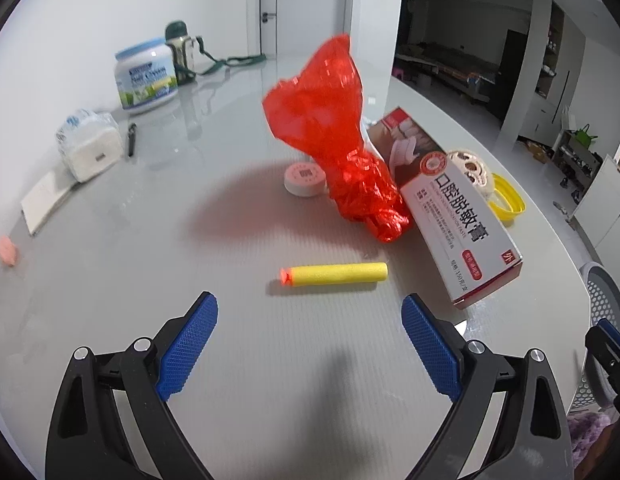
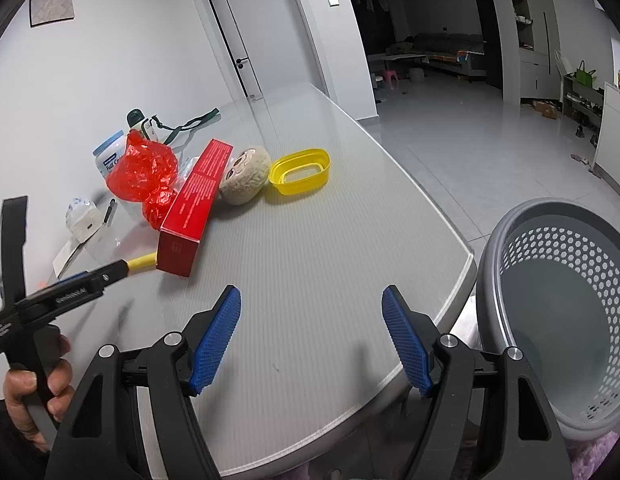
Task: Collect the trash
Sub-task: 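Grasp the yellow foam dart with the left tool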
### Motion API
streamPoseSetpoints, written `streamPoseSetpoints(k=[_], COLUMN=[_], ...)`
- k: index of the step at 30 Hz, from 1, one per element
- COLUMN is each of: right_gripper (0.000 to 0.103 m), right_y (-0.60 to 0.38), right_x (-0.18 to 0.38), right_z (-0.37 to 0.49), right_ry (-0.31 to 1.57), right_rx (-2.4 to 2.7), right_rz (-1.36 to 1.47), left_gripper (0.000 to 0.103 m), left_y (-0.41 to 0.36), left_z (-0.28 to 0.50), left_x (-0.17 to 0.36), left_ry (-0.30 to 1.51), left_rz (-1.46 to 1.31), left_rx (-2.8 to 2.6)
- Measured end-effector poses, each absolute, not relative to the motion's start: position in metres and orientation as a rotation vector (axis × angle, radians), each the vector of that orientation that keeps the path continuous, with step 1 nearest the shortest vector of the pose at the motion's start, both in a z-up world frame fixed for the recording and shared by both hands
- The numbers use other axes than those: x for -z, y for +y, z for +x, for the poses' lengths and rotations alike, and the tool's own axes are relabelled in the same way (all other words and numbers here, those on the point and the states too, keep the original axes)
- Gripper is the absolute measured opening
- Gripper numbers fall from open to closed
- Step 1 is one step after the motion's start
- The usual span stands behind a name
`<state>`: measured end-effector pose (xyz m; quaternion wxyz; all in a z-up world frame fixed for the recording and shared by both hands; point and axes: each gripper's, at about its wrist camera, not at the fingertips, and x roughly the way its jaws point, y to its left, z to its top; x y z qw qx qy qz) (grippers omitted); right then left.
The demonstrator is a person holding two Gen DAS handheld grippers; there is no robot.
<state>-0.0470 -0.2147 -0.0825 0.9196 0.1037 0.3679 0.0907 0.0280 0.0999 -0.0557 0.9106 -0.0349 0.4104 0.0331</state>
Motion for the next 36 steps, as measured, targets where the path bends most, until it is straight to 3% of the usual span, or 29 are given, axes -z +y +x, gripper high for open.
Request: streamPoseSetpoints(k=[21,24,28,36], right_gripper=[0.07,0.07,0.07,0.07], right_y=[-0.233,-0.231,-0.229,-0.217], right_x=[0.079,0.081,0.083,0.084], right_z=[-0.022,-0.019,-0.015,0.005], right_ry=[0.767,0.771,0.776,0.787], right_rx=[-0.145,-0.148,-0.142,-0.139], right_rz=[0.251,0.257,0.247,0.204], left_gripper=[0.091,0.085,0.067,0.067], left_y=[0.091,0.09,0.092,0.09], left_z=[0.078,0.079,0.079,0.073], left_x=[0.077,0.078,0.075,0.068], left_ry=[0.965,0.966,0.943,0.893], left_rz=[-0.049,-0.044,-0.039,-0.042], left_rx=[-0.076,-0.076,-0.059,-0.038])
